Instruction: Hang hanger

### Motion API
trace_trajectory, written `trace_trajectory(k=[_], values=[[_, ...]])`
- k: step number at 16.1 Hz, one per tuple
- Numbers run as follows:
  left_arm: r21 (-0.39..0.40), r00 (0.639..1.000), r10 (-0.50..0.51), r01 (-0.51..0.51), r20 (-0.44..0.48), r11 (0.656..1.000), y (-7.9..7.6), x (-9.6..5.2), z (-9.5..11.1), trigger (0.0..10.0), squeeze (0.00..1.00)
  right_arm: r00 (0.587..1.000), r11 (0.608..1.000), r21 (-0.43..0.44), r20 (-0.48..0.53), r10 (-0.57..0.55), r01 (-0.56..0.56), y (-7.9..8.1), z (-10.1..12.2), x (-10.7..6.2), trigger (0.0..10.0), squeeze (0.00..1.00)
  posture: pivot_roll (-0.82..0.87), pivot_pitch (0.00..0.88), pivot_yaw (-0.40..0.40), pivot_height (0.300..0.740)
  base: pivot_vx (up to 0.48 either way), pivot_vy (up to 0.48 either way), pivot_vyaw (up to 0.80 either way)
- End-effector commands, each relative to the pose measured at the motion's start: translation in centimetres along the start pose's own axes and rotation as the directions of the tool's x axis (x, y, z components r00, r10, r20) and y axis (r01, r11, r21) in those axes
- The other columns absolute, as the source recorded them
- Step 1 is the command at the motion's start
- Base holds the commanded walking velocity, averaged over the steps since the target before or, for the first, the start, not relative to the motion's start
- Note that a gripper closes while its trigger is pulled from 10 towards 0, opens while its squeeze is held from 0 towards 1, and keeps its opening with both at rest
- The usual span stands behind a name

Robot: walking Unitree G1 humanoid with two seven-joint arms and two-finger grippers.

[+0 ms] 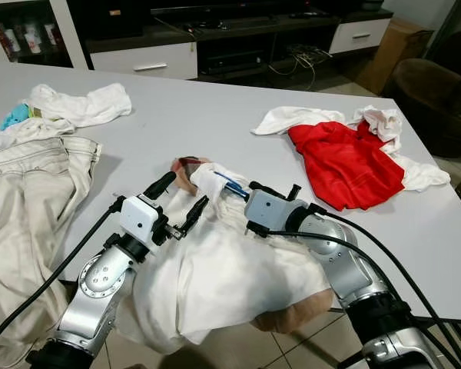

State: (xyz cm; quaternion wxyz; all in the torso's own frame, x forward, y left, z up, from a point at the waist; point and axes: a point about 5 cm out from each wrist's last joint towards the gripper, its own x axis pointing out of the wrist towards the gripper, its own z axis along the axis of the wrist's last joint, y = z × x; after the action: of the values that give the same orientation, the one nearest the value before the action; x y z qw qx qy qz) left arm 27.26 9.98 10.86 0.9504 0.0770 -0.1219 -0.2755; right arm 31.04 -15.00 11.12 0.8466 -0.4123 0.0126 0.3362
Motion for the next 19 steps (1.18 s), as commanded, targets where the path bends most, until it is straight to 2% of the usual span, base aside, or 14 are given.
trace_trajectory(k=[1, 3, 4, 5, 6, 10, 15, 18, 19], values=[[0.012, 1.0, -0.004, 0.004, 0.0, 1.0, 0.1, 0.3, 0.1, 10.0, 0.0, 0.998, 0.999, 0.027, -0.057, 0.024, -0.023, 0.4, -0.6, 0.4, 10.0, 0.0, -0.03, 0.0, -0.028, 0.74, 0.0, 0.0, 0.0], [0.011, 1.0, -0.005, 0.005, 0.001, 1.0, 0.0, 0.4, 0.0, 10.0, 0.0, 0.997, 0.999, 0.049, -0.076, 0.021, -0.017, 0.6, -0.7, 0.7, 10.0, 0.0, -0.03, 0.0, -0.029, 0.74, 0.0, 0.0, 0.0], [0.011, 1.0, -0.005, 0.005, 0.002, 1.0, 0.0, 0.4, 0.0, 10.0, 0.0, 0.996, 0.998, 0.07, -0.086, 0.012, -0.006, 0.5, -0.8, 0.8, 7.9, 0.0, -0.03, 0.0, -0.029, 0.74, 0.0, 0.0, 0.0], [0.011, 1.0, -0.004, 0.004, 0.002, 1.0, 0.0, 0.4, 0.0, 10.0, 0.0, 0.995, 0.996, 0.085, -0.098, 0.0, 0.008, 0.3, -1.0, 0.9, 1.1, 0.0, -0.03, 0.0, -0.03, 0.74, 0.0, 0.0, 0.0], [0.012, 1.0, -0.003, 0.003, 0.002, 1.0, 0.0, 0.4, 0.0, 10.0, 0.0, 0.994, 0.995, 0.099, -0.105, -0.012, 0.022, 0.0, -1.1, 0.9, 0.0, 0.0, -0.03, 0.0, -0.028, 0.74, 0.0, 0.0, 0.0], [0.016, 1.0, -0.003, 0.003, 0.003, 1.0, 0.1, 0.4, 0.0, 10.0, 0.0, 0.989, 0.981, 0.147, -0.094, -0.113, 0.126, -1.9, -1.0, 0.6, 0.0, 0.0, -0.03, 0.0, -0.025, 0.74, 0.0, 0.0, 0.0], [0.021, 1.0, 0.01, -0.01, 0.009, 1.0, 0.5, 0.6, 0.2, 10.0, 0.0, 0.976, 0.96, 0.178, -0.043, -0.212, 0.216, -4.0, -1.1, -0.8, 0.0, 0.0, -0.03, 0.0, -0.028, 0.74, 0.0, 0.0, 0.0], [0.021, 1.0, 0.015, -0.015, 0.012, 1.0, 0.6, 0.7, 0.2, 10.0, 0.0, 0.965, 0.952, 0.178, 0.042, -0.261, 0.25, -5.2, -0.2, -1.6, 0.0, 0.0, -0.03, 0.0, -0.029, 0.74, 0.0, 0.0, 0.0], [0.022, 1.0, 0.013, -0.014, 0.014, 1.0, 0.6, 0.6, 0.2, 10.0, 0.0, 0.963, 0.965, 0.131, 0.118, -0.242, 0.226, -5.4, 0.5, -2.2, 0.0, 0.0, -0.03, 0.0, -0.029, 0.74, 0.0, 0.0, 0.0]])
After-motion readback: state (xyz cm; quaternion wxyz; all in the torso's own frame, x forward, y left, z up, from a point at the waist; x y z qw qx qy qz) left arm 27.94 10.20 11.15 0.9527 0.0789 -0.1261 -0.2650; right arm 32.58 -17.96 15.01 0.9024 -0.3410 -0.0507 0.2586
